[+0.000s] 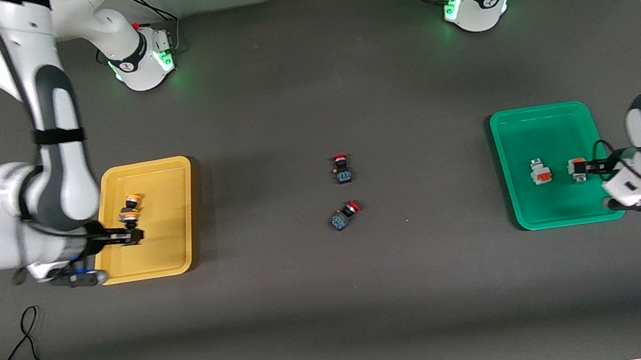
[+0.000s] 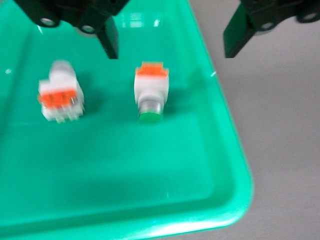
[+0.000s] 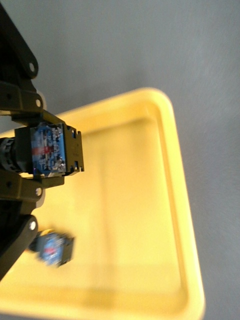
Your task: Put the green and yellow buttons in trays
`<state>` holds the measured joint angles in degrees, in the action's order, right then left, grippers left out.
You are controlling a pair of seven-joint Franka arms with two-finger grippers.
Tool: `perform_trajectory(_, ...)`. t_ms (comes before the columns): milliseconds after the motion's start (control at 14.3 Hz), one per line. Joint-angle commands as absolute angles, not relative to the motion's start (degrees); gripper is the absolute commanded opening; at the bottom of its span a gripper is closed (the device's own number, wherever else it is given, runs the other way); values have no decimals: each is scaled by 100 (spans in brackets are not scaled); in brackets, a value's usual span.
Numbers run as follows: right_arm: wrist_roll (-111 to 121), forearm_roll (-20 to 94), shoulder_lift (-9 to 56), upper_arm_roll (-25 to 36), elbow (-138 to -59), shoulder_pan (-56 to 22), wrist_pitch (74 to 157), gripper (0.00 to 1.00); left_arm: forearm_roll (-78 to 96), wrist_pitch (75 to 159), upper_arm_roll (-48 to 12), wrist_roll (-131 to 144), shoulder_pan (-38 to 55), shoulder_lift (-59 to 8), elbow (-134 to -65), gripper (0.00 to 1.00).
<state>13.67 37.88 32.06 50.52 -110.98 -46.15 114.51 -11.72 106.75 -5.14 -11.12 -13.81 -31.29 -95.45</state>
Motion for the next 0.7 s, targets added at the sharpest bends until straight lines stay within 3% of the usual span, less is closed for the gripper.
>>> perform_trajectory(0, 1617, 4200, 3339, 5045, -11627, -4922, 11997, 0, -1134, 9277, -527, -1554, -1345, -2902, -8590, 100)
perform_trajectory(140, 1635, 4377, 3375, 4966, -11741, -4922, 12075, 0, -671, 8826, -493, -1845, -1371, -2472, -8438, 100)
perform_trajectory(210, 1643, 4377, 3384, 4940, -11803, -4922, 12215, 14, -424, 8642, -483, -1846, -1502, -2191, -8455, 100)
perform_trajectory(280, 1644, 4377, 3392, 4870, -11856, -4922, 12286, 56, -300, 8431, -510, -1846, -1590, -1927, -8464, 100)
perform_trajectory(349, 1644, 4377, 3393, 4860, -11848, -4922, 12287, 87, -238, 8255, -510, -1846, -1573, -1638, -8473, 100)
perform_trajectory(419, 1644, 4377, 3375, 4869, -11830, -4922, 12270, 100, -237, 8096, -527, -1846, -1538, -1391, -8499, 100)
perform_trajectory(629, 1600, 4289, 3191, 4904, -11655, -4922, 12199, 100, -220, 7971, -571, -1837, -1389, -758, -8709, 100)
